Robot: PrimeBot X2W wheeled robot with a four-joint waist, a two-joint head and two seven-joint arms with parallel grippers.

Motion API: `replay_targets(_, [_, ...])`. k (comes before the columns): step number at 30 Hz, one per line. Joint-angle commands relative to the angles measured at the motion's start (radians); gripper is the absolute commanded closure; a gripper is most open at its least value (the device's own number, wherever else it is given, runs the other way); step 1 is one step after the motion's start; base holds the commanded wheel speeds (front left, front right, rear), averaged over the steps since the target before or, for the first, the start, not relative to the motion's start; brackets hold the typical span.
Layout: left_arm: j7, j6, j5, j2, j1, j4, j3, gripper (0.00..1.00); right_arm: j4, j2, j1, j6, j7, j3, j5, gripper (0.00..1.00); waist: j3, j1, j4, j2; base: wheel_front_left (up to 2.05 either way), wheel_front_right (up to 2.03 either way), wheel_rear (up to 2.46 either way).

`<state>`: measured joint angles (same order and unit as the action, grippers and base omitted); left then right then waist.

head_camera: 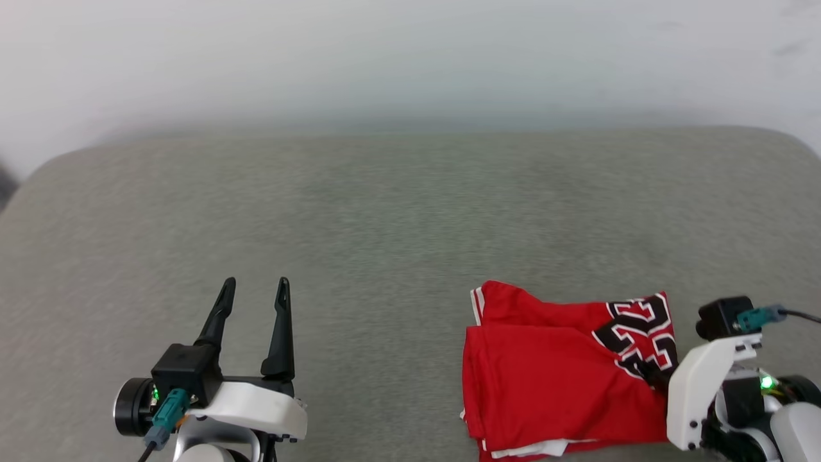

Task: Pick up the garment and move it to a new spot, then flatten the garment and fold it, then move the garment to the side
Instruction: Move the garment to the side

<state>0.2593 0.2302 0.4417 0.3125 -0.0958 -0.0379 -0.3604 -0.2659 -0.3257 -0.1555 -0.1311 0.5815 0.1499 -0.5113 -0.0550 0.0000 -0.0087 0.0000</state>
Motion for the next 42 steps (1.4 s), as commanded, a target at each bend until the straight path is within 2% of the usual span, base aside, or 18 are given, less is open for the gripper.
replay_targets(1, [0.002, 0.001, 0.000, 0.005, 0.005, 0.007, 0.000, 0.00, -0.004, 0.005, -0.024, 0.001, -0.003, -0.002, 0.014, 1.00, 0.007, 0.0000, -0.085, 0.0000, 0.00, 0.00, 0.00])
replay_targets(2, [0.002, -0.001, 0.001, 0.009, 0.000, 0.016, 0.002, 0.00, -0.015, 0.011, -0.054, 0.001, -0.015, -0.009, 0.041, 1.00, -0.009, 0.0000, -0.138, 0.0000, 0.00, 0.00, 0.00])
replay_targets(7, [-0.004, -0.010, -0.012, 0.018, -0.042, 0.045, -0.004, 0.00, -0.078, 0.013, -0.159, 0.001, -0.061, -0.026, 0.073, 1.00, -0.080, 0.0000, -0.251, 0.0000, 0.00, 0.00, 0.00])
replay_targets(13, [-0.026, -0.034, -0.042, 0.042, -0.127, 0.085, -0.022, 0.00, -0.159, -0.031, -0.296, 0.001, -0.138, -0.072, 0.107, 1.00, -0.201, 0.0000, -0.308, 0.0000, 0.00, 0.00, 0.00])
replay_targets(21, [-0.084, -0.063, -0.095, 0.083, -0.279, 0.157, -0.040, 0.00, -0.279, -0.077, -0.478, 0.001, -0.264, -0.234, 0.167, 1.00, -0.403, 0.0000, -0.320, 0.0000, 0.00, 0.00, 0.00])
replay_targets(27, [-0.116, -0.079, -0.127, 0.103, -0.363, 0.206, -0.053, 0.00, -0.355, -0.105, -0.561, 0.001, -0.348, -0.353, 0.241, 1.00, -0.508, 0.0000, -0.294, 0.0000, 0.00, 0.00, 0.00])
replay_targets(30, [-0.130, -0.087, -0.137, 0.110, -0.389, 0.223, -0.059, 0.00, -0.404, -0.097, -0.590, 0.001, -0.395, -0.409, 0.291, 1.00, -0.542, 0.0000, -0.281, 0.0000, 0.00, 0.00, 0.00])
replay_targets(31, [-0.135, -0.087, -0.140, 0.110, -0.397, 0.227, -0.061, 0.00, -0.421, -0.092, -0.597, 0.001, -0.412, -0.429, 0.312, 0.96, -0.552, 0.0000, -0.277, 0.0000, 0.00, 0.00, 0.00])
replay_targets(32, [-0.139, -0.088, -0.141, 0.111, -0.405, 0.230, -0.062, 0.00, -0.441, -0.085, -0.601, 0.001, -0.424, -0.447, 0.332, 0.56, -0.560, 0.0000, -0.273, 0.0000, 0.00, 0.00, 0.00])
replay_targets(33, [-0.142, -0.088, -0.141, 0.111, -0.410, 0.232, -0.064, 0.00, -0.455, -0.079, -0.609, 0.001, -0.446, -0.468, 0.350, 0.04, -0.566, 0.0000, -0.269, 0.0000, 0.00, 0.00, 0.00])
replay_targets(34, [-0.145, -0.087, -0.143, 0.112, -0.412, 0.232, -0.065, 0.00, -0.469, -0.078, -0.616, 0.001, -0.466, -0.485, 0.374, 0.00, -0.570, 0.0000, -0.267, 0.0000, 0.00, 0.00, 0.00])
replay_targets(42, [-0.123, -0.075, -0.125, 0.106, -0.379, 0.203, -0.059, 0.00, -0.520, -0.059, -0.620, 0.001, -0.634, -0.572, 0.526, 0.00, -0.524, 0.0000, -0.260, 0.0000, 0.00, 0.00, 0.00])
